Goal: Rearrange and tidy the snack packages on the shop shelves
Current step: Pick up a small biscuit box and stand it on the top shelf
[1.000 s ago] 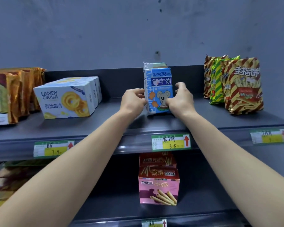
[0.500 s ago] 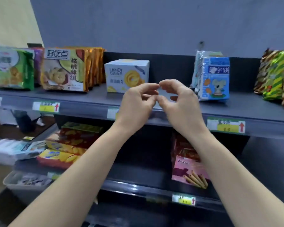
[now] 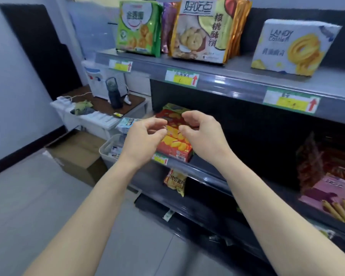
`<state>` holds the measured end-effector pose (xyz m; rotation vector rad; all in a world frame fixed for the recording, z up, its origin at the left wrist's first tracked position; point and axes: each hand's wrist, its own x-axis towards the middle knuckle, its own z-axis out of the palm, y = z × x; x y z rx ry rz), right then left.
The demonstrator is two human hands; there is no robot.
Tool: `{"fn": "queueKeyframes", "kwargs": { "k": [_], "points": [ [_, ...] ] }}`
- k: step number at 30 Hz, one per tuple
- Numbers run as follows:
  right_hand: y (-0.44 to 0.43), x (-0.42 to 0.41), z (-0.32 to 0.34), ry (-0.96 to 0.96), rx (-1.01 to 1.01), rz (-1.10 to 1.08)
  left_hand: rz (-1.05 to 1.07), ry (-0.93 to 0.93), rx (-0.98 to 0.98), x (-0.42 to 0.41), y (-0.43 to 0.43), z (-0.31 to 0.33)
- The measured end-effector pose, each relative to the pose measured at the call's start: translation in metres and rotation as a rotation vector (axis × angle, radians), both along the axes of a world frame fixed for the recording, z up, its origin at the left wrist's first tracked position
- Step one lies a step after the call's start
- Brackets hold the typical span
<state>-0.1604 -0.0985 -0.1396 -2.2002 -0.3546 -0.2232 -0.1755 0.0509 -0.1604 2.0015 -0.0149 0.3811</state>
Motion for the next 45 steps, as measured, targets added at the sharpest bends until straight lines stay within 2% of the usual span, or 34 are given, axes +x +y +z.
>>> {"fn": "queueKeyframes", "kwargs": {
  "k": [7,15,19,22,29,34,37,45],
  "points": [
    [0.075,0.024,-0.031,0.152,-0.008,0.067,0.107,0.092,0.03,0.013,0.075,-0.02],
    [0.108,0.087,-0.053,0.232,-0.03,0.129,0.244,0.236,0.104,0.062,0.113,-0.045],
    [0.131,0.124,-0.059,0.262,-0.042,0.163,0.3,0.303,0.06,0.093,0.13,-0.056],
    [0.148,0.15,-0.065,0.263,-0.091,0.177,0.301,0.361,-0.051,0.116,0.137,-0.069],
    [0.193,0.218,-0.094,0.321,-0.245,0.153,0.304,0.609,-0.559,0.183,0.159,-0.095],
    [0.223,0.269,-0.119,0.385,-0.323,0.098,0.297,0.776,-0.745,0.232,0.171,-0.12],
    [0.241,0.296,-0.131,0.434,-0.414,0.085,0.266,0.859,-0.82,0.251,0.179,-0.13],
    [0.272,0.332,-0.156,0.562,-0.607,0.053,0.224,0.934,-0.809,0.281,0.208,-0.144]
  ]
}}
